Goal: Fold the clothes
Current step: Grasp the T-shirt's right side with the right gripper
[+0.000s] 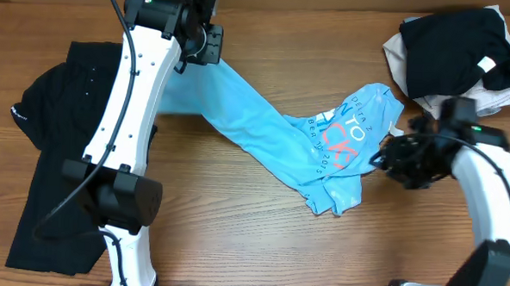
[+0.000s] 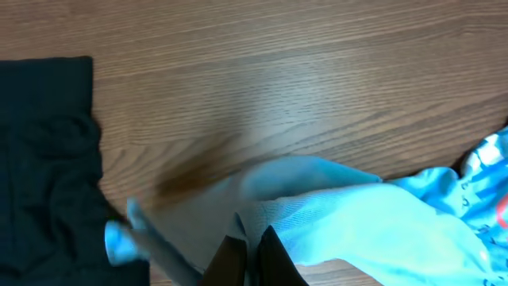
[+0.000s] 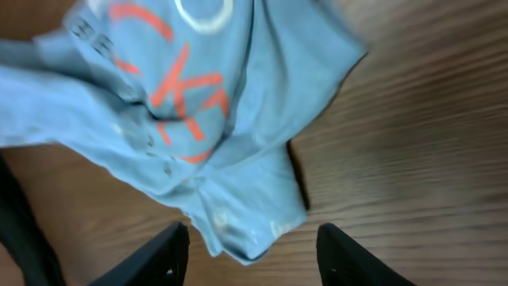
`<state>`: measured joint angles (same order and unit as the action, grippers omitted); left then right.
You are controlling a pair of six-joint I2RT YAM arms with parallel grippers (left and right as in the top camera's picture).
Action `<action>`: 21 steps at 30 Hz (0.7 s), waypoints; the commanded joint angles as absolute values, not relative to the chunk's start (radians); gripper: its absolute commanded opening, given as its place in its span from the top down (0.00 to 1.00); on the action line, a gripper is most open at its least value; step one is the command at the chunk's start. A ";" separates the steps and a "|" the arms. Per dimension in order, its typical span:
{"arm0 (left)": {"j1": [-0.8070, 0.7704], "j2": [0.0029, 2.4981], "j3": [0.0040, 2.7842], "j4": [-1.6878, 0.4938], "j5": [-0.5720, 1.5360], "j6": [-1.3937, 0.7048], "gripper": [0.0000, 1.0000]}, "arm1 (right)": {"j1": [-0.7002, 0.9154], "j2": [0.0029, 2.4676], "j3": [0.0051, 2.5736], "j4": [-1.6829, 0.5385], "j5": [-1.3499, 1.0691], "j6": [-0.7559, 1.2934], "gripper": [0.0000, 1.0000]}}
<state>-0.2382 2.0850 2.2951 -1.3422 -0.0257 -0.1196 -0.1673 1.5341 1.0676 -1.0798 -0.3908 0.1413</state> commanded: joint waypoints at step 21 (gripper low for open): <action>-0.130 2.070 2.323 -1.335 -0.054 -0.112 0.96 | 0.388 1.550 0.968 -0.928 -0.112 0.349 0.51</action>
